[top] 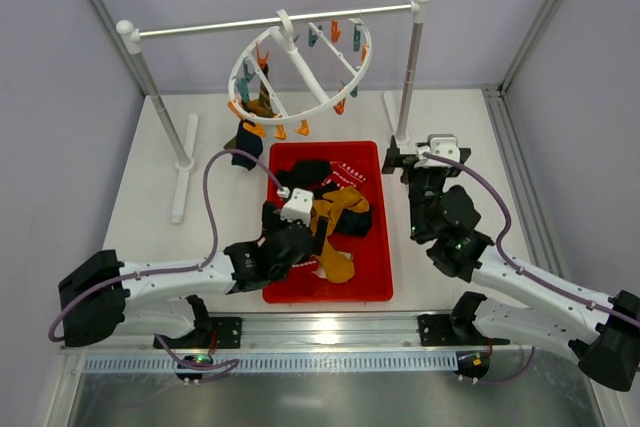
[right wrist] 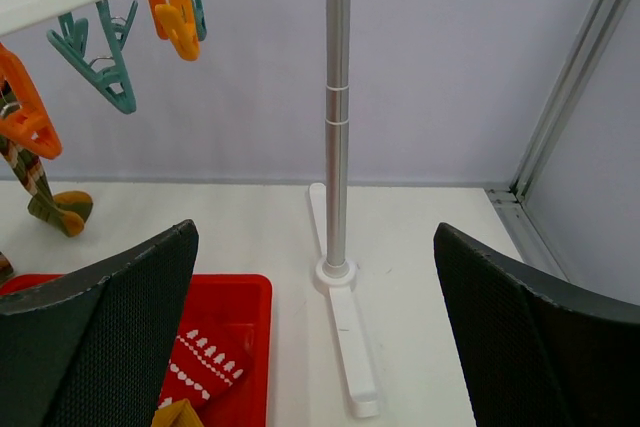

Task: Remove the socks clipped to the hanger

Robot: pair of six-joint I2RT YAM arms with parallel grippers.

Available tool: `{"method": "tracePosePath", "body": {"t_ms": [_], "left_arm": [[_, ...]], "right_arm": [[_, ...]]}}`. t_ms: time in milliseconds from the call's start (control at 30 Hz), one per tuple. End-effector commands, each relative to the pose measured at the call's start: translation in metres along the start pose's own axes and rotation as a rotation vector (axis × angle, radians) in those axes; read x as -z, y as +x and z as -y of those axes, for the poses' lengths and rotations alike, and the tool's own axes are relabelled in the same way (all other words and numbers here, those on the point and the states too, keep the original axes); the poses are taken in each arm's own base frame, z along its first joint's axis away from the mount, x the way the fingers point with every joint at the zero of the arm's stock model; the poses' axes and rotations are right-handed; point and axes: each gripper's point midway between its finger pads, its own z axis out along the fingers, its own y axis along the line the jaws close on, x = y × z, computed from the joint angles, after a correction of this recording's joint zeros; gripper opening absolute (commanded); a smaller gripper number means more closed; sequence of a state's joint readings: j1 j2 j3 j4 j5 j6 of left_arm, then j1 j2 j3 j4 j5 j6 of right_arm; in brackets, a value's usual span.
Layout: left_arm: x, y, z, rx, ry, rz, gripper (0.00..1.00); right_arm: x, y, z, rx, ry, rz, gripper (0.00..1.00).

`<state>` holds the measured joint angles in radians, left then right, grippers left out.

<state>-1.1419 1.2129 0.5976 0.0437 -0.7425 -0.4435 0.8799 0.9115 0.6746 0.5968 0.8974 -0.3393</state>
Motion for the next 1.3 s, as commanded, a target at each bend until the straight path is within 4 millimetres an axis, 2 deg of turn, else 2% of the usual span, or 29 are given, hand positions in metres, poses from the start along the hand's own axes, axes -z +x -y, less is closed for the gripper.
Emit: {"method": "tracePosePath", "body": {"t_ms": [0, 200, 333, 433, 467, 600, 633, 700, 733, 800, 833, 867, 900, 933, 967, 1000, 1200, 1267], "left_arm": [[0.009, -0.02, -0.037, 0.038, -0.206, 0.078, 1.0], [0.005, -0.035, -0.048, 0.064, -0.225, 0.107, 1.0], [-0.003, -0.046, -0.073, 0.157, -0.238, 0.155, 1.0], [0.001, -0.053, -0.096, 0.263, -0.232, 0.226, 1.0], [0.002, -0.048, -0.102, 0.273, -0.24, 0.232, 0.99], [0.009, -0.062, -0.123, 0.346, -0.247, 0.307, 1.0], [0.007, -0.064, -0.135, 0.366, -0.27, 0.314, 1.0], [0.001, -0.071, -0.138, 0.402, -0.23, 0.32, 1.0], [-0.003, -0.071, -0.15, 0.412, -0.262, 0.319, 1.0], [-0.007, -0.081, -0.157, 0.429, -0.26, 0.36, 1.0], [-0.013, -0.077, -0.165, 0.426, -0.286, 0.364, 0.99], [-0.014, -0.085, -0.169, 0.437, -0.292, 0.399, 1.0], [-0.019, -0.087, -0.169, 0.425, -0.273, 0.4, 1.0], [-0.027, -0.083, -0.178, 0.425, -0.293, 0.386, 1.0], [-0.031, -0.082, -0.18, 0.424, -0.289, 0.382, 1.0], [-0.034, -0.09, -0.181, 0.434, -0.28, 0.416, 1.0], [-0.053, -0.088, -0.187, 0.412, -0.294, 0.451, 1.0], [-0.056, -0.098, -0.184, 0.406, -0.268, 0.484, 1.0]], "right_arm": [[0.0, -0.013, 0.005, -0.076, 0.008, 0.035, 1.0], [0.0, -0.011, 0.008, -0.085, 0.011, 0.034, 1.0], [0.0, -0.01, 0.015, -0.105, 0.014, 0.041, 1.0], [-0.001, -0.007, 0.018, -0.104, 0.013, 0.038, 1.0], [-0.001, -0.008, 0.019, -0.111, 0.013, 0.04, 1.0], [-0.004, -0.005, 0.022, -0.115, 0.016, 0.037, 1.0], [-0.004, -0.006, 0.023, -0.12, 0.016, 0.038, 1.0], [-0.005, -0.006, 0.022, -0.128, 0.007, 0.038, 0.99], [-0.007, -0.004, 0.023, -0.126, 0.01, 0.037, 1.0], [-0.007, -0.004, 0.024, -0.127, 0.009, 0.036, 1.0], [-0.007, -0.003, 0.025, -0.13, 0.008, 0.035, 1.0], [-0.007, -0.004, 0.026, -0.13, 0.008, 0.036, 1.0], [-0.008, -0.003, 0.026, -0.131, 0.008, 0.037, 1.0], [-0.007, -0.004, 0.027, -0.135, 0.007, 0.04, 1.0], [-0.007, -0.004, 0.028, -0.136, 0.01, 0.04, 1.0], [-0.007, -0.004, 0.028, -0.137, 0.007, 0.041, 0.99], [-0.007, -0.002, 0.03, -0.141, 0.006, 0.044, 1.0], [-0.008, -0.001, 0.029, -0.14, 0.003, 0.043, 1.0]]}}
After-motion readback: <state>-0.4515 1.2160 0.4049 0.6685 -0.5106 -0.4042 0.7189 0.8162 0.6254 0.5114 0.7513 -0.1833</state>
